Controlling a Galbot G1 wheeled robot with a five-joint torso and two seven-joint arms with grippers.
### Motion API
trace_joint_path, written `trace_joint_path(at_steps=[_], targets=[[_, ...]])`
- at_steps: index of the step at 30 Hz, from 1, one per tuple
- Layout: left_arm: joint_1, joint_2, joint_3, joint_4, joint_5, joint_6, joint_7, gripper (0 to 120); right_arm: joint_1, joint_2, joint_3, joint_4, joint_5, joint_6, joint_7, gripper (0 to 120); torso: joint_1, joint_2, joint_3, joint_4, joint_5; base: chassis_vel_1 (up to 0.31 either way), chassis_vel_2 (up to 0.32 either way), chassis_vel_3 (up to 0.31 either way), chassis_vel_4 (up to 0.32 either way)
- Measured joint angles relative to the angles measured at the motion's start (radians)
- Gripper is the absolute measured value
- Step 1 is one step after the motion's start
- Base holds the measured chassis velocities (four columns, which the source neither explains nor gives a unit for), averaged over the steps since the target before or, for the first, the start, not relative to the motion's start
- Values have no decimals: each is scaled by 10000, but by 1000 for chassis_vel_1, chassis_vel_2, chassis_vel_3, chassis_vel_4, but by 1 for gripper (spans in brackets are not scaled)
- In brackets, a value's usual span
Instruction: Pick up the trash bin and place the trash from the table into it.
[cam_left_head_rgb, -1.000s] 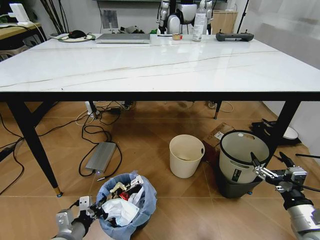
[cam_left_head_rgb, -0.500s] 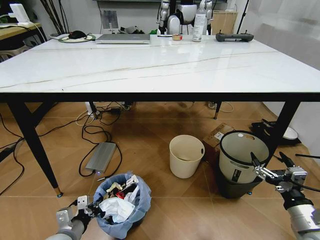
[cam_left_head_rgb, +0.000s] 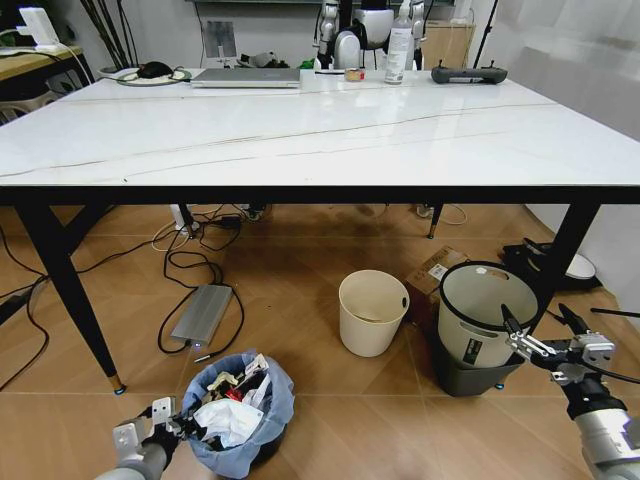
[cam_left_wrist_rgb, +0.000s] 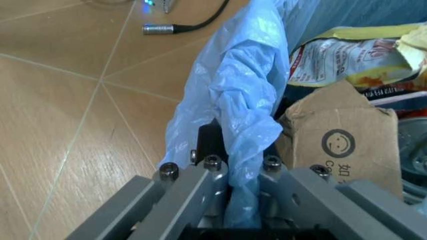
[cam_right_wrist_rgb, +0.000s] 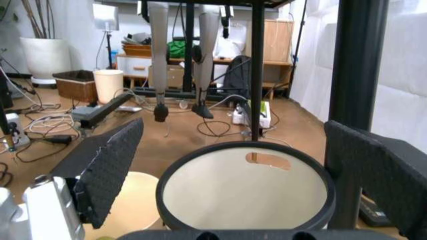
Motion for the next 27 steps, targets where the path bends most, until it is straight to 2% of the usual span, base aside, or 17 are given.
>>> trace_joint_path(at_steps=[27], targets=[[7,-70,-46,138,157,-135,177,0,0,0,0,0,0,0,0,100,4,14,13,-1,-1,0,0,0,0]])
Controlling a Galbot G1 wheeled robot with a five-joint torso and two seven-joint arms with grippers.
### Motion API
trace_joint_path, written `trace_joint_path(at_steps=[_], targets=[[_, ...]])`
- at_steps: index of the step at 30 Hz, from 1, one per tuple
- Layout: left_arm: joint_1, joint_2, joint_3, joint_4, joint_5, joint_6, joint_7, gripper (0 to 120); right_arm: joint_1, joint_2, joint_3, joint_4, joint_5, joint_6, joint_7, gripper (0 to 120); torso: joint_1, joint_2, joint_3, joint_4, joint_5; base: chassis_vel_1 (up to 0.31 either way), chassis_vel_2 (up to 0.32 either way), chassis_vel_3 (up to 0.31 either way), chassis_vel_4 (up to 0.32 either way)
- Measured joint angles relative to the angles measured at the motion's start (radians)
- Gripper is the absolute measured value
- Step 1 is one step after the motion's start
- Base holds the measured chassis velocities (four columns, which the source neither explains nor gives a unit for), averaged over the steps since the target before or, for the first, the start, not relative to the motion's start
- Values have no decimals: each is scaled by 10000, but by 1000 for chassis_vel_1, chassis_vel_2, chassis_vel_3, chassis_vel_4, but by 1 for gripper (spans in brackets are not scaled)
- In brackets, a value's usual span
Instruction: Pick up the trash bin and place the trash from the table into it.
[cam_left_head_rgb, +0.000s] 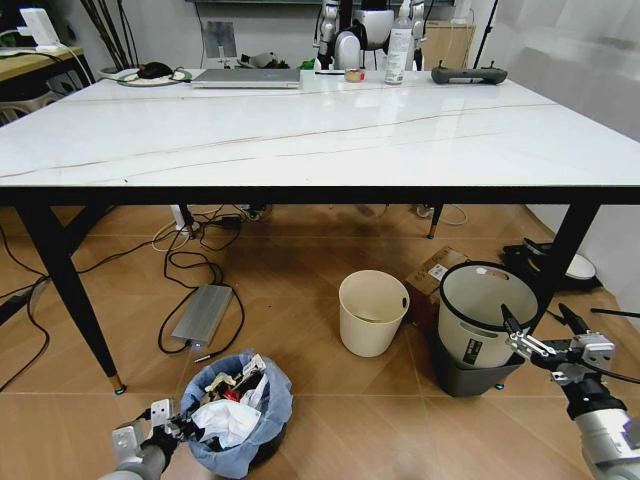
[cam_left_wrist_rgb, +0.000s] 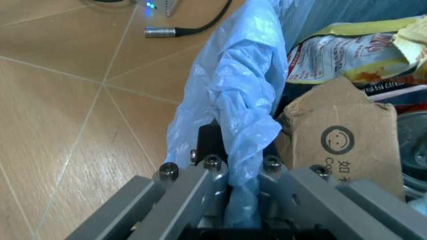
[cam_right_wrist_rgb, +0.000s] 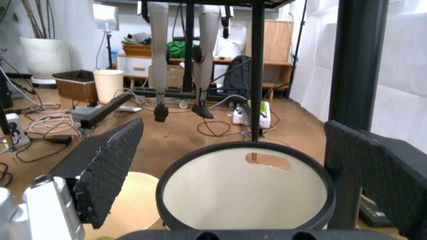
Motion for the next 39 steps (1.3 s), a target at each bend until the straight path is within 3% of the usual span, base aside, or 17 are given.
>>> trace_joint_path(at_steps=[5,10,16,26,32,39], targets=[[41,1,-33,-74,0,-14,20,0,0,0,0,0,0,0,0,100,1,1,1,1,-1,0,0,0,0],[82,-2,-75,-195,-2,-76,86,14,0,0,0,0,0,0,0,100,1,4,1,-1,1,0,0,0,0],[104,-6,-96,-255,7,-122,163,40,0,0,0,0,0,0,0,100,1,5,2,0,1,0,0,0,0],[288,51,-233,-494,45,-182,172,70,0,0,0,0,0,0,0,100,1,5,3,0,0,0,0,0,0],[759,207,-533,-1166,114,-232,175,96,0,0,0,0,0,0,0,100,1,6,3,0,1,0,0,0,0],[1159,340,-688,-1837,245,-263,162,100,0,0,0,0,0,0,0,100,1,6,3,0,1,0,0,0,0]])
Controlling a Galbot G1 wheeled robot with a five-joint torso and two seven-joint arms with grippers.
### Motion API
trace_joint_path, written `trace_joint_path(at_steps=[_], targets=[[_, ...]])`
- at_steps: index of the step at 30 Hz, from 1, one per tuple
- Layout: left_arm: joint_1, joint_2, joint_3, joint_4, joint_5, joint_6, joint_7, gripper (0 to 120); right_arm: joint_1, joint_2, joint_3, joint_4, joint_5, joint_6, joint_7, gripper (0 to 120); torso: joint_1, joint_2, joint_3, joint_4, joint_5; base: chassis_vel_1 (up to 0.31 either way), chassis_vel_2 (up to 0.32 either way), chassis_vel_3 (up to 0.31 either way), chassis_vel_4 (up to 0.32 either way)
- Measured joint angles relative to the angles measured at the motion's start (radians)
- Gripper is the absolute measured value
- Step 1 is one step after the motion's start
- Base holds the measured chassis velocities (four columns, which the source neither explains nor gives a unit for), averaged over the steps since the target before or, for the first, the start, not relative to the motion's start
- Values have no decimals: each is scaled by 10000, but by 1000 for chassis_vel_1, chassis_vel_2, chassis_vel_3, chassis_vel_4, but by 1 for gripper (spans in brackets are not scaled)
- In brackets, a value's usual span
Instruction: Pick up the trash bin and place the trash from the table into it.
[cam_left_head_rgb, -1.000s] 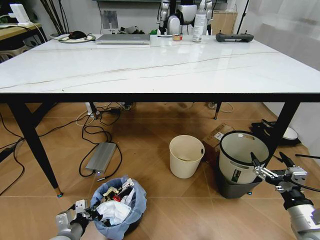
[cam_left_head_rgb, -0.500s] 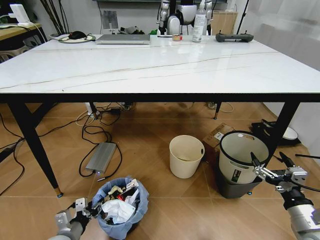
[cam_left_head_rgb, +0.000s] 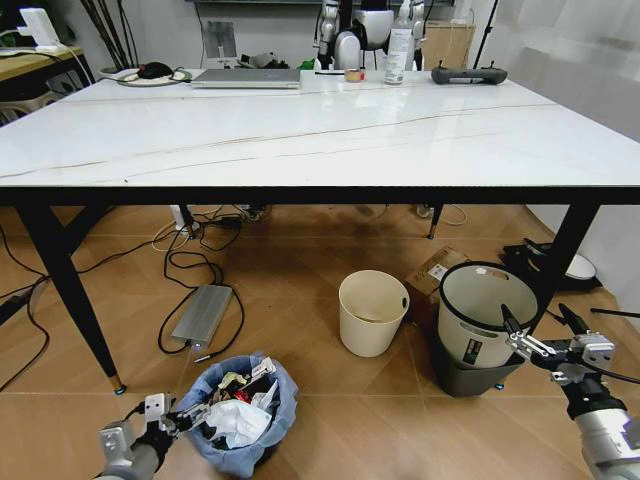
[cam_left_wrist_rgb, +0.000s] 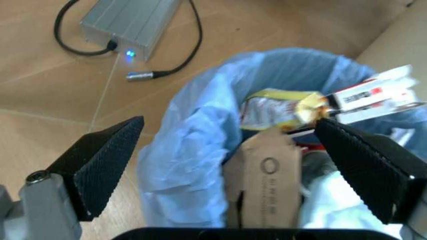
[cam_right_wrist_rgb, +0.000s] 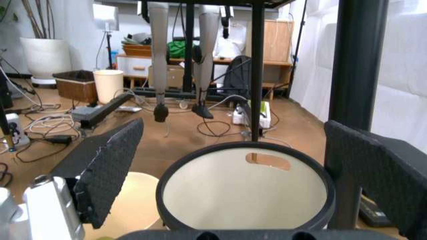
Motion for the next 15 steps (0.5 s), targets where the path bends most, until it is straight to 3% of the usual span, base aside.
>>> trace_joint_path(at_steps=[9,15], targets=[[275,24,-108,-406,816,-390,335,100,0,0,1,0,0,0,0,100,0,0,0,0,-1,0,0,0,0],[360,-251,-156,-656,2475,-2161,800,100,0,0,0,0,0,0,0,100,0,0,0,0,0,0,0,0,0]])
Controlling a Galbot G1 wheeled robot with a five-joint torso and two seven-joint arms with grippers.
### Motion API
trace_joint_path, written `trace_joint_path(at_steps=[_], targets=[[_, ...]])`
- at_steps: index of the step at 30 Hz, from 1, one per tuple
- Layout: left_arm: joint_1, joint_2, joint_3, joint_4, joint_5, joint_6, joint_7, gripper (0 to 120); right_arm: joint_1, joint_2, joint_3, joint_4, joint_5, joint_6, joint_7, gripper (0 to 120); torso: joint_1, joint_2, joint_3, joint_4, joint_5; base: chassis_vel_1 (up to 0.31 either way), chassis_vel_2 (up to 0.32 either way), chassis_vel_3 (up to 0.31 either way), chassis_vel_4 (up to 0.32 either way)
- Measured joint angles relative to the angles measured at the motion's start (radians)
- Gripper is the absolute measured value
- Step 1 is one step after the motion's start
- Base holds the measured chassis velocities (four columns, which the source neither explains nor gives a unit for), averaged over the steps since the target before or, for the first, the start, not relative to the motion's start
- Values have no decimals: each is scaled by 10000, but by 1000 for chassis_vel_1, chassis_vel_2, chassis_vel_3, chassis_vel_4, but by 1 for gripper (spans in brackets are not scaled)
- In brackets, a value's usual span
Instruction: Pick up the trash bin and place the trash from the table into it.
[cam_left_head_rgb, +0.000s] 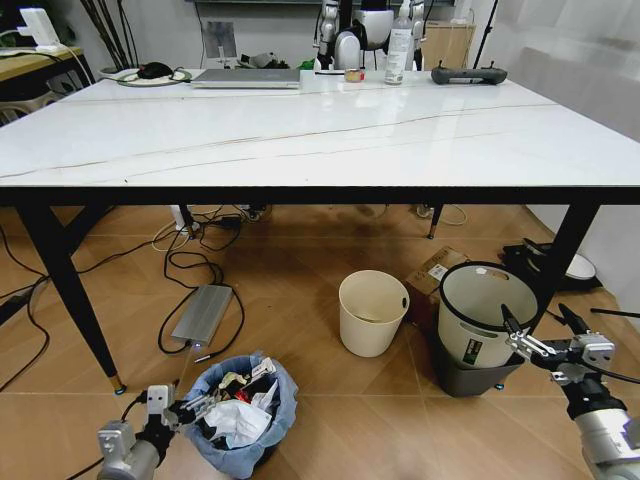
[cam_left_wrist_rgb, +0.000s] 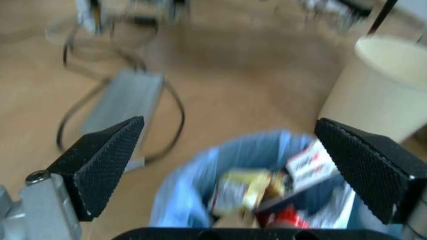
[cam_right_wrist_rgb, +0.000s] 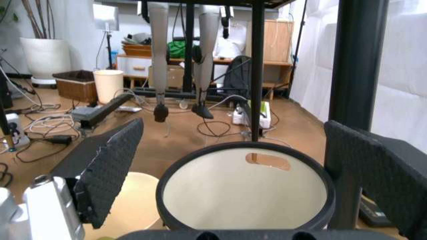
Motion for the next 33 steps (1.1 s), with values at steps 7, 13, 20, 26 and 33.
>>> trace_joint_path(at_steps=[7,13,20,26,33], targets=[[-202,-182,-116,-366,919,-1383,145,100,0,0,0,0,0,0,0,100,0,0,0,-1,0,0,0,0,0],[-351,-238,-169,-742,1332,-1666,275,100,0,0,0,0,0,0,0,100,0,0,1,-1,1,0,0,0,0],[-121,-241,-291,-1169,1553,-1772,349,100,0,0,0,0,0,0,0,100,0,0,0,0,1,0,0,0,0],[-106,-242,-298,-1181,1553,-1772,351,100,0,0,0,0,0,0,0,100,0,0,0,0,-1,0,0,0,0],[-105,-242,-299,-1180,1538,-1758,351,100,0,0,0,0,0,0,0,100,0,0,0,0,0,0,0,0,0]])
